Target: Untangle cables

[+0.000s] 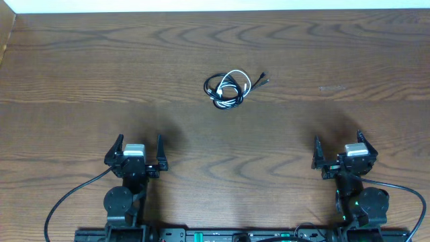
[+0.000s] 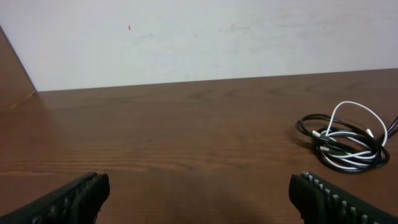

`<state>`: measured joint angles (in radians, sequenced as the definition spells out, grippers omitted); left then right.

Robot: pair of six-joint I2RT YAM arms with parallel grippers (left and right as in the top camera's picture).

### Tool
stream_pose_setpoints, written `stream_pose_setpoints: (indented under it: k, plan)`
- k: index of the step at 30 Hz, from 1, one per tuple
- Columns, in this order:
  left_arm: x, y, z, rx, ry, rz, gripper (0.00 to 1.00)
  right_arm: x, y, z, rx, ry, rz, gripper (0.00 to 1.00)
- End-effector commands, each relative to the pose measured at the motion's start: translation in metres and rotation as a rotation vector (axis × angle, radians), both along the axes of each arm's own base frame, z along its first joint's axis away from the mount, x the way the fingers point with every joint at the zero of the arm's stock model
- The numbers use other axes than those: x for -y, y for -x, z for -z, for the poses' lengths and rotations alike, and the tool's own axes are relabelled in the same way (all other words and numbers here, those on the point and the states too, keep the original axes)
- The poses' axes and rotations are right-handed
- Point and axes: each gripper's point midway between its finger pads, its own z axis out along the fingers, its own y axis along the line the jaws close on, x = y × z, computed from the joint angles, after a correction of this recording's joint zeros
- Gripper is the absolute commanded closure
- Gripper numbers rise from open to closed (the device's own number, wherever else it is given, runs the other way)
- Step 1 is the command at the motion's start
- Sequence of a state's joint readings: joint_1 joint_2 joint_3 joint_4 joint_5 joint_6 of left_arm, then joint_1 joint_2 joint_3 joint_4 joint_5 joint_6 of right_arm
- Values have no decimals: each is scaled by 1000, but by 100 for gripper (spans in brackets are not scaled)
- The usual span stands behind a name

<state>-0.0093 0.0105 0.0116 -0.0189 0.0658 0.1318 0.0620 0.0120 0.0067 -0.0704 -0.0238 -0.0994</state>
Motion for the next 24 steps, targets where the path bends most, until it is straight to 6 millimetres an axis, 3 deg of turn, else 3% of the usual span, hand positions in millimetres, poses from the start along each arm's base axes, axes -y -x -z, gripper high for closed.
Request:
stream_pose_setpoints:
  k: [1, 24]
  plan:
    - [3, 1, 15, -55, -7, 21, 2, 0, 0, 2, -5, 12, -4, 1]
    - [4, 1, 15, -54, 19, 22, 2, 0, 0, 1, -2, 10, -4, 1]
